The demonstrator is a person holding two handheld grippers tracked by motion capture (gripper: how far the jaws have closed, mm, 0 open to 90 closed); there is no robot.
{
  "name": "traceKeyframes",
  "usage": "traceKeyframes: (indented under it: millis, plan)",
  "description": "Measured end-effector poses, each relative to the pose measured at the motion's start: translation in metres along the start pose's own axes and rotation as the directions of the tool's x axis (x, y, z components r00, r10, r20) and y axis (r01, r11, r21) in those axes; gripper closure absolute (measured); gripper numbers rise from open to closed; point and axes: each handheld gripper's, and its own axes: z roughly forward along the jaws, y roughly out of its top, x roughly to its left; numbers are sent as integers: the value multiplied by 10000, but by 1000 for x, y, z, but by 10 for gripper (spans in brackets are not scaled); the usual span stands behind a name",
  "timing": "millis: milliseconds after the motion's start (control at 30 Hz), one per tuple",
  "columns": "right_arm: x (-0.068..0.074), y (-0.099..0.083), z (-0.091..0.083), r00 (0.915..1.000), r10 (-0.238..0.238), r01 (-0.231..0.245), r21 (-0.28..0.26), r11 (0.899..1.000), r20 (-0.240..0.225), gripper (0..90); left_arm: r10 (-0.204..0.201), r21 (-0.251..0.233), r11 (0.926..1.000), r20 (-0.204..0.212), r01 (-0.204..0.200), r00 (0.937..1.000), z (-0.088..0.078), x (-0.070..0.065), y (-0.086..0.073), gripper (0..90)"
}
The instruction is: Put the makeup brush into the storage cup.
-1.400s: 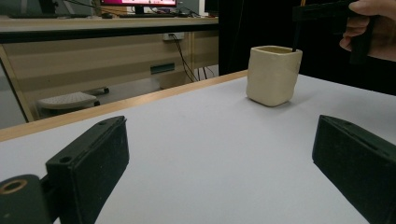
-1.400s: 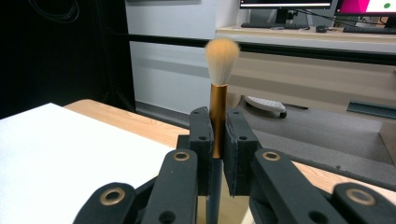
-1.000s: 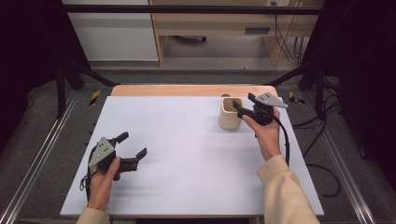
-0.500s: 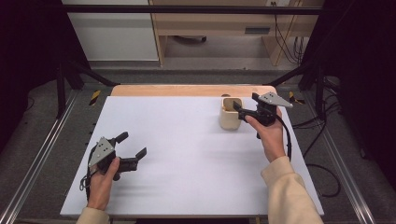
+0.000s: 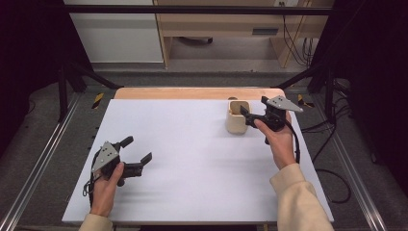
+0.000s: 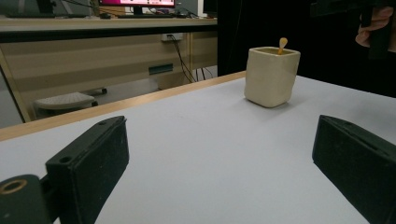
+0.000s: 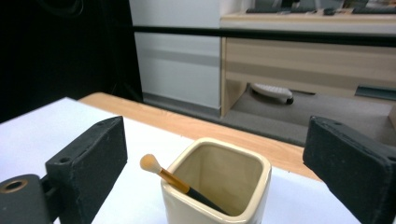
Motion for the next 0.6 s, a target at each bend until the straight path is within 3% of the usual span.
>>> traceKeyframes:
  millis: [600]
  plan:
    - [4,3,-16,9999,92,-93,-128,9999,-101,54,-31,-163,9999,-167,29,9999,-4,1,3,20]
